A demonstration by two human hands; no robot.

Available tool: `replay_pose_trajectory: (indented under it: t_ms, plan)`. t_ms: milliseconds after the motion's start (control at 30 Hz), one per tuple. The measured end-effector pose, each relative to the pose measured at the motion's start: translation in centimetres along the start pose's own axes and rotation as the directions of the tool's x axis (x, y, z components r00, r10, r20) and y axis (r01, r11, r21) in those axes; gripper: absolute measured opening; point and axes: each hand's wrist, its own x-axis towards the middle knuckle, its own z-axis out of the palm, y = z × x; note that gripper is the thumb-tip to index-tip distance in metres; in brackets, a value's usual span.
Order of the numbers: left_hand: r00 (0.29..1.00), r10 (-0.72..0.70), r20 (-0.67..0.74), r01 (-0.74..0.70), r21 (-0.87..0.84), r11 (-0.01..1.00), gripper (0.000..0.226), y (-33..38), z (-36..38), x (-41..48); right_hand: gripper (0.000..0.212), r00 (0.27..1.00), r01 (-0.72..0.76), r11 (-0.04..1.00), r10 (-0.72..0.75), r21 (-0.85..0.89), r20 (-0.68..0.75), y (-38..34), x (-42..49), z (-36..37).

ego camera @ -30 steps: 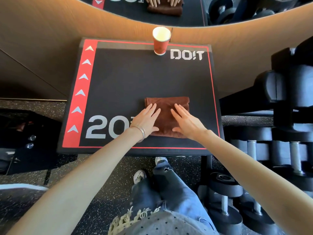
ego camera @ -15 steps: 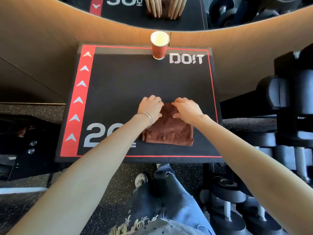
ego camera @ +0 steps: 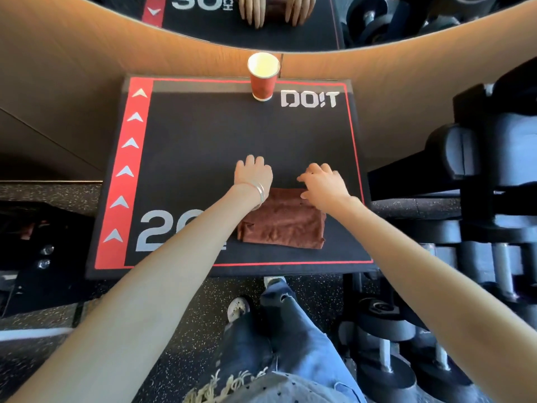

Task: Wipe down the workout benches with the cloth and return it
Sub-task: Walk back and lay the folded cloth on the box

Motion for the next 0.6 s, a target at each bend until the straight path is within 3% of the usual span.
replay_pose_trajectory:
  t_ms: [100, 200, 300, 600]
  plan:
    - [0.987, 0.100, -0.123, -0.115, -0.124, 0.986, 0.045, -0.1, 1.7, -1.9, 0.051, 0.983, 0.099, 0.985, -0.074, 0.141, -0.168, -1.5, -3.0, 2.8]
    - [0.968, 0.238, -0.079, -0.244, -0.086, 0.966, 0.065, 0.3, 4.8, -5.0, 0.059, 0.983, 0.166, 0.983, -0.159, 0.083, -0.087, -2.4, -5.5, 5.9]
    - [0.969, 0.247, -0.027, -0.246, 0.016, 0.969, 0.078, 0.5, 7.7, -6.9, 0.061, 0.985, 0.162, 0.987, -0.163, -0.019, -0.049, -2.4, -6.0, 7.3]
    - [0.958, 0.288, -0.006, -0.288, 0.025, 0.957, 0.073, 0.2, 6.9, -4.0, 0.056, 0.987, 0.092, 0.995, -0.087, 0.029, -0.136, -1.8, -5.3, 7.4]
